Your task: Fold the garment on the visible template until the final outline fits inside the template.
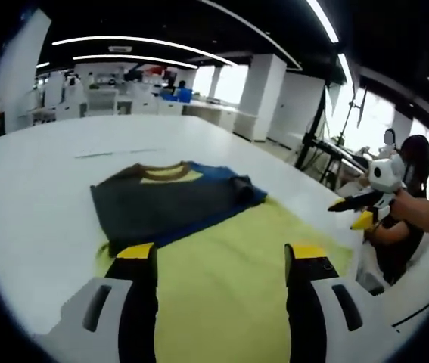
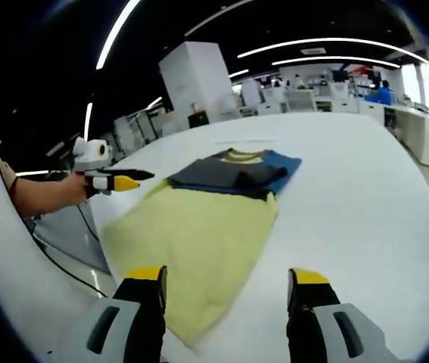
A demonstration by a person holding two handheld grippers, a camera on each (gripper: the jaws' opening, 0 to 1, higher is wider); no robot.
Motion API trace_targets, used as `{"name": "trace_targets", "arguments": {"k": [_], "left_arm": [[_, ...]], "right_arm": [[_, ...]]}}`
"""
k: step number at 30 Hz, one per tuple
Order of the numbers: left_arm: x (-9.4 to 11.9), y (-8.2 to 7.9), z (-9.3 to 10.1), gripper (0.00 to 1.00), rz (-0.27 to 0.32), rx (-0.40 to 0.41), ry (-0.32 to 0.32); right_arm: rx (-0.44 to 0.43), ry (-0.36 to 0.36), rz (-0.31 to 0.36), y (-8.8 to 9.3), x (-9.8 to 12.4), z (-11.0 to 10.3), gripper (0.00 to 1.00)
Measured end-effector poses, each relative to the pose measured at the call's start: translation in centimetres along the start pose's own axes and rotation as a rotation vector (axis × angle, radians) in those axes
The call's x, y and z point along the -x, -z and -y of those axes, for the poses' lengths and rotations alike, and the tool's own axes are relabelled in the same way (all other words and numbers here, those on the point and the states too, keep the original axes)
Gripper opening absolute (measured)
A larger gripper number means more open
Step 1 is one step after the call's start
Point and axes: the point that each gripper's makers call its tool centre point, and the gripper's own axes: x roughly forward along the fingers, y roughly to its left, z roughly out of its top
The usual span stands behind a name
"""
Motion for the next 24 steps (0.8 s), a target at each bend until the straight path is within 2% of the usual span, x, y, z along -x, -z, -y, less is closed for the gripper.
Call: {"name": "trace_targets", "arguments": {"k": [11,18,24], "left_arm": [[2.7,2.0,-1.7,0.64,-0.02,0.034,-0.041],[4.5,3.6,-2.0,0.62,-0.045,0.057,-0.079],[5.7,5.3,-2.2,0.6,-0.093,0.041,-0.098]], "right_arm": [[-0.001,0.0,-0.007,0.3,-0.1,0.0,0.62],[0.008,0.005,-0.018,0.9,0.0,0.0,0.61],[0.034,0.016,-0.022,1.5,0.2,0.1,0.57]]}}
